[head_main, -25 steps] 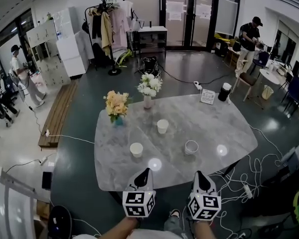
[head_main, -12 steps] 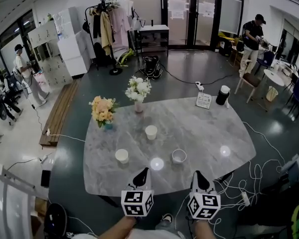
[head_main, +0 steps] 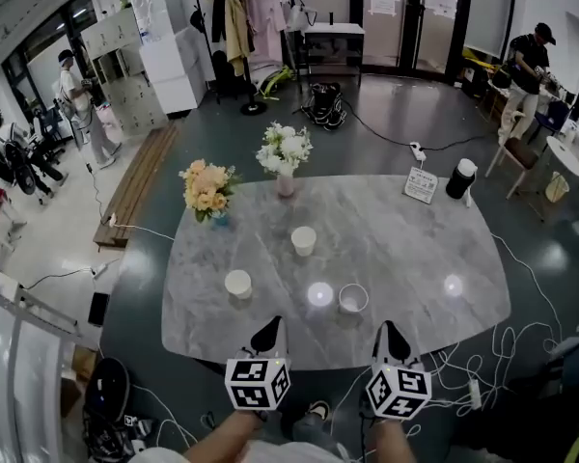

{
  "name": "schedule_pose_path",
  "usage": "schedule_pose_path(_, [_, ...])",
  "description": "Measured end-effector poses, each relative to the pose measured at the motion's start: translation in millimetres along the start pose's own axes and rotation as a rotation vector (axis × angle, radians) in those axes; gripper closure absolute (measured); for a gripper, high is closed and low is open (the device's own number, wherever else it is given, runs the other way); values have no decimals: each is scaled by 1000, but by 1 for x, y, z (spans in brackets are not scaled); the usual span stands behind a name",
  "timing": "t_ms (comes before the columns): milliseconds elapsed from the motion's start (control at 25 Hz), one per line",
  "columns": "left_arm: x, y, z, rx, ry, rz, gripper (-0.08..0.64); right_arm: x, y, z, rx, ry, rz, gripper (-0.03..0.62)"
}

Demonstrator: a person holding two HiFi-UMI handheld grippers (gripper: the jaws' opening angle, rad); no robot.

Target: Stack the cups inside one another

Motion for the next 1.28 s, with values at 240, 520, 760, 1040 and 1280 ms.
schedule_pose_path(240, [-1, 13, 24, 12, 12, 19, 565, 1, 15, 26, -27, 11, 37, 584])
schedule_pose_path(520, [-6, 31, 41, 22, 18, 14, 565, -2, 54, 53, -105, 14, -3, 584])
schedule_pose_path(760, [-12, 54, 48, 2, 18, 17, 565, 4, 82, 78, -156, 43, -19, 584])
schedule_pose_path(1040, [-12, 95, 59, -51, 38, -4, 565, 11, 112, 124, -213, 67, -28, 583])
schedule_pose_path(1280, [-15, 129, 66, -89, 52, -6, 565, 24, 131, 164, -220, 109, -28, 502])
Point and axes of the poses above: the fingertips, and each gripper's own axes: z forward along the fingers, y to its left, x out of its underside, the point moved 7 cm from there along -z, backward along the fingers, and after that the axes turned 7 degrees about -y, right-handed, at the moved point
